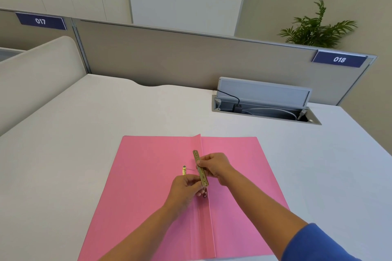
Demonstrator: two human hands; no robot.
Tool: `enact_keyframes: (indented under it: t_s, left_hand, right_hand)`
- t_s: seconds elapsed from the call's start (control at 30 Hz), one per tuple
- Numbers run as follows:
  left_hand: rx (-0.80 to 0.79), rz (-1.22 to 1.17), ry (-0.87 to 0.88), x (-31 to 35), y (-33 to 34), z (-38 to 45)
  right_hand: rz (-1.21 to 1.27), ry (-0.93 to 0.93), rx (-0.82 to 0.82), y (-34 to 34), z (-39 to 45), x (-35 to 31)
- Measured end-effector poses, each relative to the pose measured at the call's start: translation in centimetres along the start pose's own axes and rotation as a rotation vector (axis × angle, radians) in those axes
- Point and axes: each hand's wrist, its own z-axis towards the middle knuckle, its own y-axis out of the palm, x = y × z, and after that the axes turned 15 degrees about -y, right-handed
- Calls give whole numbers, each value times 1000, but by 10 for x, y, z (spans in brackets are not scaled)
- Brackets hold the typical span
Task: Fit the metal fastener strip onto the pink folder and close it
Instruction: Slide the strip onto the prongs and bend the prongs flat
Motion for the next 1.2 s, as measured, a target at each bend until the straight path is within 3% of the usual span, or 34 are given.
enact_keyframes:
  t_s: [0.17, 0.3, 0.6, 0.83, 1.2]
  left_hand:
    - [16, 9, -27, 2, -11, 1]
    - [197, 78, -6, 0, -19, 8]
    - [357, 846, 285, -8, -18, 12]
    - [286, 1141, 256, -10, -15, 12]
    - [188, 1280, 160, -16, -16, 19]
  right_hand:
    - [-54, -4, 11, 2, -2, 5]
    - [-147, -19, 17, 3, -5, 8]
    - [-442, -132, 33, 5, -9, 10]
    - [-595, -143, 48, 5, -5, 16]
    - [-723, -143, 16, -5, -2, 22]
